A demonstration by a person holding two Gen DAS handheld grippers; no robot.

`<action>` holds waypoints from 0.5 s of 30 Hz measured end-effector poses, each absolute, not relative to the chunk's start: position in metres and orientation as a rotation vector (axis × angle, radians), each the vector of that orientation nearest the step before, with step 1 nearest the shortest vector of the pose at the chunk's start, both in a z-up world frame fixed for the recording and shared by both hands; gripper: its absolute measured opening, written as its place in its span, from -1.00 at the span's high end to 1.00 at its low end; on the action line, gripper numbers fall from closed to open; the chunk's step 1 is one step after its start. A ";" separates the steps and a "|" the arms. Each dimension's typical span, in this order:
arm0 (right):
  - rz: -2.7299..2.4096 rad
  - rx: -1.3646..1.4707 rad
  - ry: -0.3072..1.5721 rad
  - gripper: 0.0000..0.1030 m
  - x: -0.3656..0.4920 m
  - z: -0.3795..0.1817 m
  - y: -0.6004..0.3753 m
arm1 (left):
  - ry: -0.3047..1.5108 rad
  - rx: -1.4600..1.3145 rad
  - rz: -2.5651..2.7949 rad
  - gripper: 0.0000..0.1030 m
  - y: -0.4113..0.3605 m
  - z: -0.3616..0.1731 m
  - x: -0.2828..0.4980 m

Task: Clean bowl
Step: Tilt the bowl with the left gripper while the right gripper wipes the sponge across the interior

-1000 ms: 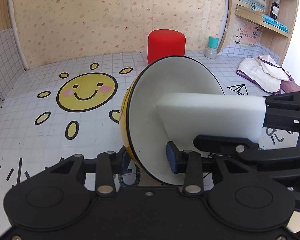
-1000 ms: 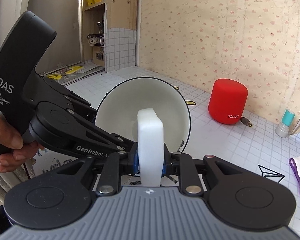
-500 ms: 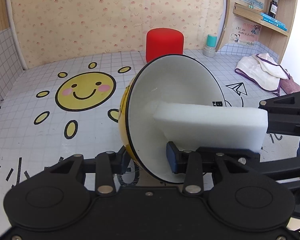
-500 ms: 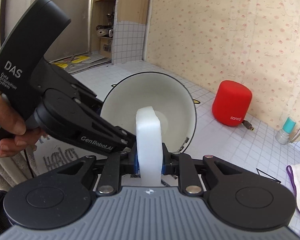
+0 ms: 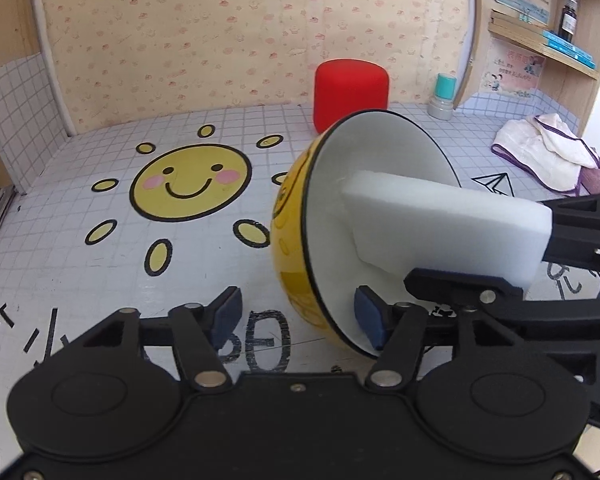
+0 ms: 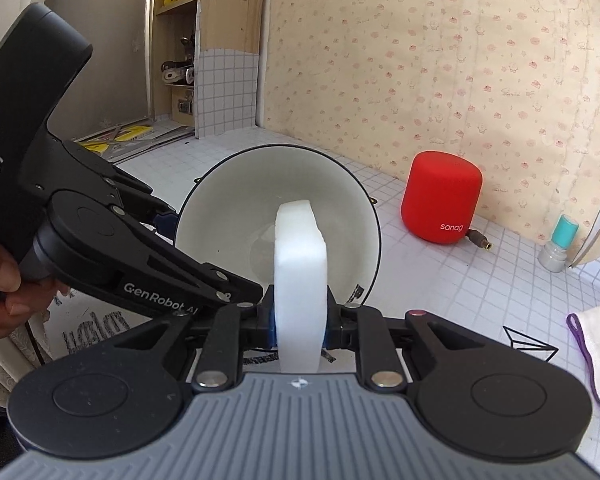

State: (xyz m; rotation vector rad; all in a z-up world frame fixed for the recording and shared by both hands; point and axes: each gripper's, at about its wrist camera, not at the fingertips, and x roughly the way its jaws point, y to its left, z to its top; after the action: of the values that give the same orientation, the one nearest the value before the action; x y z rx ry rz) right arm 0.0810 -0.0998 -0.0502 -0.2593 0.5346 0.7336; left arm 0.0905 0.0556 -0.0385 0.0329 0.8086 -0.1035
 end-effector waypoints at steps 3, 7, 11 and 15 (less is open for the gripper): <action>0.743 -0.265 0.527 0.58 0.081 -0.048 -0.104 | 0.795 -0.061 -0.079 -0.33 0.057 -0.042 0.085; 0.782 -0.282 0.534 0.58 0.081 -0.046 -0.109 | 0.752 -0.115 -0.044 -0.32 0.055 -0.047 0.078; 0.808 -0.308 0.529 0.57 0.077 -0.045 -0.109 | 0.759 -0.058 -0.050 0.00 0.048 -0.046 0.081; 0.822 -0.292 0.521 0.55 0.076 -0.040 -0.111 | 0.786 -0.010 -0.104 0.08 0.048 -0.042 0.086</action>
State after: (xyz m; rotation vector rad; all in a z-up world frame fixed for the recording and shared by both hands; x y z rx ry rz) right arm 0.0757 -0.1106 -0.0399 -0.2920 0.5213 0.8218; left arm 0.0865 0.0483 -0.0421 -0.0101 0.7861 -0.1038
